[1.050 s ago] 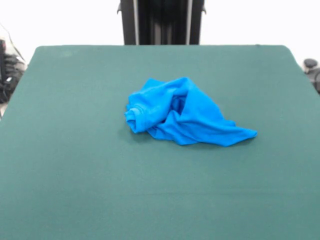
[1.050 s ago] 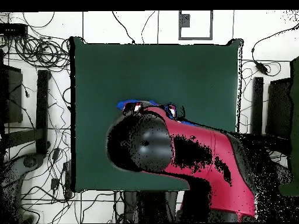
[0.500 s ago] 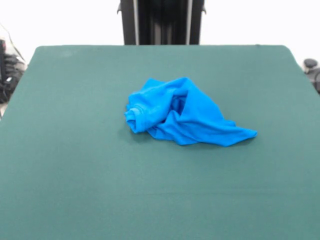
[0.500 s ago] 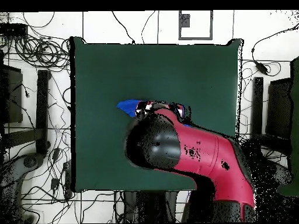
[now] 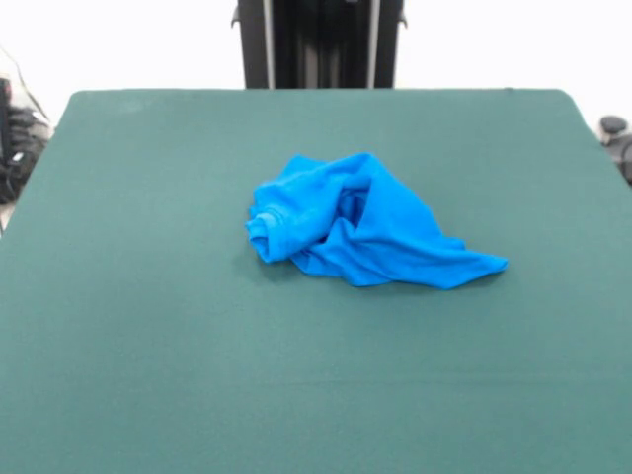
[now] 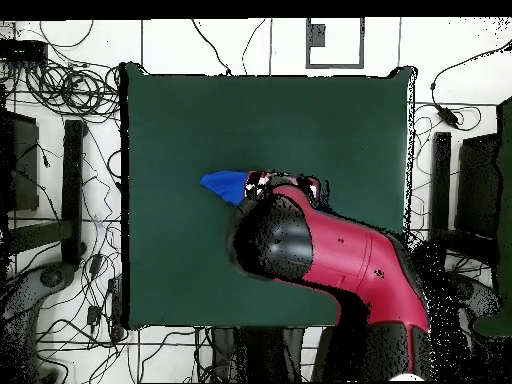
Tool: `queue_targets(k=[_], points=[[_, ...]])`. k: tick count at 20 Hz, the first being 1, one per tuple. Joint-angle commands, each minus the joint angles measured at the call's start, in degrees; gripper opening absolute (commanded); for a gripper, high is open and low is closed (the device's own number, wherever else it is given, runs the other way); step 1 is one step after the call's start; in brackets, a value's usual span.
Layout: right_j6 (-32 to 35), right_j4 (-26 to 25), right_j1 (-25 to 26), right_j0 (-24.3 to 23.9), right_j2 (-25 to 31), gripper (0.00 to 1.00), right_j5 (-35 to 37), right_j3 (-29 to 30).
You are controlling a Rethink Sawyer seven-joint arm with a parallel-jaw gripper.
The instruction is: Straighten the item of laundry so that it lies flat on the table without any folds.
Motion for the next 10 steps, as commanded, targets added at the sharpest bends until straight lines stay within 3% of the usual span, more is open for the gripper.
queue_targets(k=[1, 10], points=[[4.50, -0.02, 1.98, 0.87, 6.38, 1.00, 0.96, 7.48], [3.90, 0.54, -0.51, 1.48, 5.18, 1.00, 6.63, 6.37]])
